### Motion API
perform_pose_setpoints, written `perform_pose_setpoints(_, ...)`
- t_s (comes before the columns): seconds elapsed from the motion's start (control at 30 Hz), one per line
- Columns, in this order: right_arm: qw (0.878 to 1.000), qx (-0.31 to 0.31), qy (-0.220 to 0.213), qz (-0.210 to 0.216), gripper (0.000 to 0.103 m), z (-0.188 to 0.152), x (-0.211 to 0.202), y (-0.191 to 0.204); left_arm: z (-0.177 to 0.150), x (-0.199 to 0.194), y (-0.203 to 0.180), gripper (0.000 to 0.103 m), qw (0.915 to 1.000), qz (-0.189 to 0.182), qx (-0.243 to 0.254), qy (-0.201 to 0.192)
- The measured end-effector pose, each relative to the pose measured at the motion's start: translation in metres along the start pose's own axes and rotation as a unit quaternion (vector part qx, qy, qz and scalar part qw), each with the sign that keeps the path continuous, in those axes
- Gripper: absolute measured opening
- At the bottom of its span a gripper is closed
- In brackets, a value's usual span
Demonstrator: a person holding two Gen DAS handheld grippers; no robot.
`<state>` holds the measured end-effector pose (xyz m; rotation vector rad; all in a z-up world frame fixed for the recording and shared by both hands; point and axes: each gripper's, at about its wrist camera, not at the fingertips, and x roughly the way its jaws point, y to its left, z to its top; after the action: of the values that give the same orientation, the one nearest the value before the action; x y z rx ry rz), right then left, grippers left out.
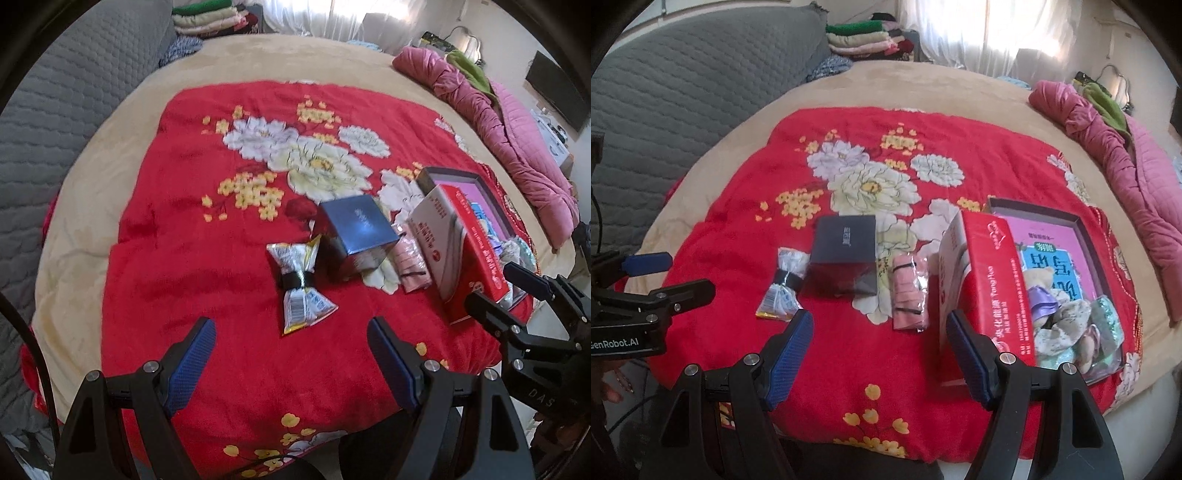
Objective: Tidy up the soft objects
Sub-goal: 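Move both tools back over the remaining items beside the tray, then grasp the banded snack bag with the left tool while the right tool grasps the bagged pink towel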
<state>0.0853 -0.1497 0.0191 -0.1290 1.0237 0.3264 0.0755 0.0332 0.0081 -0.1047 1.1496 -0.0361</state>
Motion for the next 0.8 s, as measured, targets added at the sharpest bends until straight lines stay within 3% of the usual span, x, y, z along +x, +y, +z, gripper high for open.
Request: perform_pose_setpoints(0.8,0.998,-0.004,0.053,-0.020,0.075,-0.011,0.064,-0.001,-0.003,0.066,0.000,0.083,0.9979,0.004,-0.011,0.064)
